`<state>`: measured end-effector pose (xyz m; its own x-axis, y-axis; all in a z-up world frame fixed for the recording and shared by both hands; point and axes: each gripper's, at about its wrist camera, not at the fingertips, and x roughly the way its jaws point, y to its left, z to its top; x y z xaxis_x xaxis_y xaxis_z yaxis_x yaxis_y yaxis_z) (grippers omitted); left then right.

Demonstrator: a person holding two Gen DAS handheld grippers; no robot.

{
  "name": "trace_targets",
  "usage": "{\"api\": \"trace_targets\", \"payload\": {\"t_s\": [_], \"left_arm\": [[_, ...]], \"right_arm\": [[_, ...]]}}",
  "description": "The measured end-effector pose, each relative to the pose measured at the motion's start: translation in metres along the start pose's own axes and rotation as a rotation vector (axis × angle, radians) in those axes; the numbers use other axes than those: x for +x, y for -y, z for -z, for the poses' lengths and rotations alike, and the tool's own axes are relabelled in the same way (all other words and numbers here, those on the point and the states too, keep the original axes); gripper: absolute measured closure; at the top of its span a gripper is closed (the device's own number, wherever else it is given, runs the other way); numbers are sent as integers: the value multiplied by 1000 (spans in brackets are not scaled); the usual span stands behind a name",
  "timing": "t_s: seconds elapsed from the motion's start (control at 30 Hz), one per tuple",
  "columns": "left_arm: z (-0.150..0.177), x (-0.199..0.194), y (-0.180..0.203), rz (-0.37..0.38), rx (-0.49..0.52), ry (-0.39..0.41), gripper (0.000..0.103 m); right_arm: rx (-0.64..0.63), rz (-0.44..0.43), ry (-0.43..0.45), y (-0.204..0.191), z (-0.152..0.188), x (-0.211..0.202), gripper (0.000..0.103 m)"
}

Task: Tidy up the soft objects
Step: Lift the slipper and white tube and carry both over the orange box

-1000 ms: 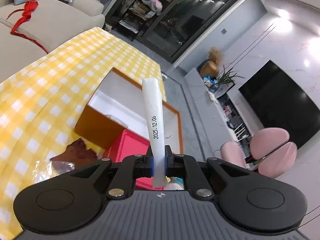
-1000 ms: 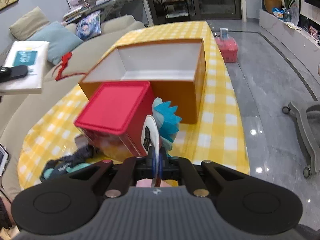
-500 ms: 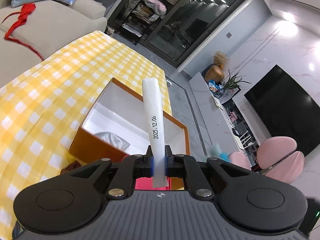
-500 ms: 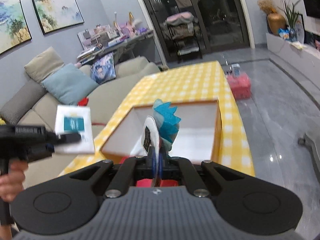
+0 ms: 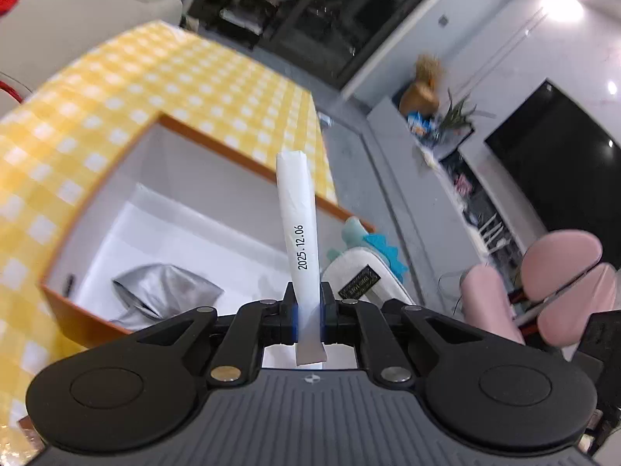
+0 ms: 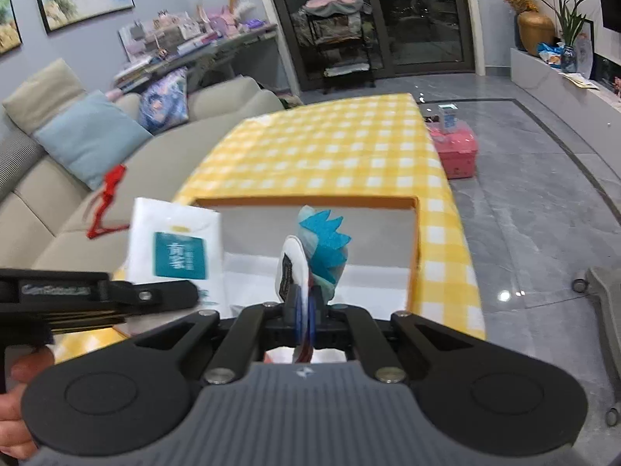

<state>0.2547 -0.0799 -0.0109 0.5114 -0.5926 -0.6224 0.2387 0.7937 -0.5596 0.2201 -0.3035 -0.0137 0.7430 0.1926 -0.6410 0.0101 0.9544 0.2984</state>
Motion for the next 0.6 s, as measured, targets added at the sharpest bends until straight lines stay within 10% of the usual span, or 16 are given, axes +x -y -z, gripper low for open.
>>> {"api": "trace_targets", "payload": {"t_s": [0.47,0.6], "left_arm": [[16,55,18,-141,-2,-105,88],[18,58,24,-139,-1,-61,35]], "right_arm": [[-53,65,2,12,16,25,102],[-38,91,-21,20,20,35,102]]}}
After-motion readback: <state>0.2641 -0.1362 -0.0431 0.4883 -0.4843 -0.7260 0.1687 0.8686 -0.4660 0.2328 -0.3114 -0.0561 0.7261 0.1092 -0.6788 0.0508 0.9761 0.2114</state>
